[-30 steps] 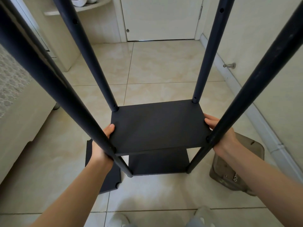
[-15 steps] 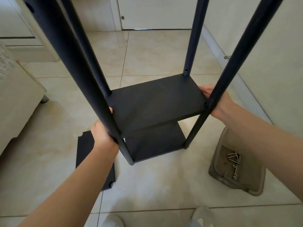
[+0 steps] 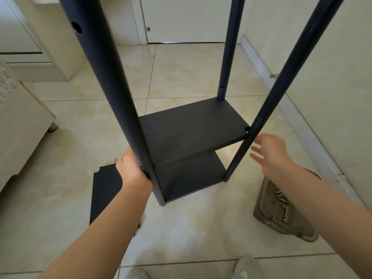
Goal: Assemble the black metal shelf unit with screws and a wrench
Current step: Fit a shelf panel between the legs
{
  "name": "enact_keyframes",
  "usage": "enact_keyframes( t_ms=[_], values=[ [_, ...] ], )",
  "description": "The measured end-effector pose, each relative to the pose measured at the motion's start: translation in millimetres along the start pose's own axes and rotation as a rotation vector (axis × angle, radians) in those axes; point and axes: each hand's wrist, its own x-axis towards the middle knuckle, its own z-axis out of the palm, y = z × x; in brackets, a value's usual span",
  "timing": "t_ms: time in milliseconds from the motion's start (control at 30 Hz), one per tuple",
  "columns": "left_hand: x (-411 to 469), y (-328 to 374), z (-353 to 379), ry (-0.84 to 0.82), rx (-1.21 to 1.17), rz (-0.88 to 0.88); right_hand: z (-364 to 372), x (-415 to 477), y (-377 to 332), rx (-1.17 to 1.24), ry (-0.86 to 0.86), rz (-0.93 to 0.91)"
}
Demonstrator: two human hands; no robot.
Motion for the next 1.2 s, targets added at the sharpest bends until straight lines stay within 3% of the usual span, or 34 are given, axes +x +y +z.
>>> enact_keyframes(
  t_ms=[100,233,500,833,900,1067,1200],
  values=[
    [-4,-1,-1,0.003,-0.029,-0.027,3,-29,18,0.104,-0.119,0.186],
    [-8,-1,-1,0.043,0.02,0.01,20,-57,25,0.3,-0.449,0.404],
    [-13,-2,-1,0.06,0.006,0.063,32,-60,23,0.426,-0.715,0.284],
    [-36,-16,-7,0.061,0.132,0.167,42,-62,21,0.406,-0.74,0.234],
    [-35,-13,-14,-0.027,0.174,0.131,38,-58,20,0.412,-0.76,0.221],
    [-33,9,-34,-0.47,0.233,0.033,28,-63,14,0.397,-0.786,0.186],
    [-35,21,-36,-0.598,0.22,-0.052,24,-69,11,0.439,-0.787,0.165]
  ],
)
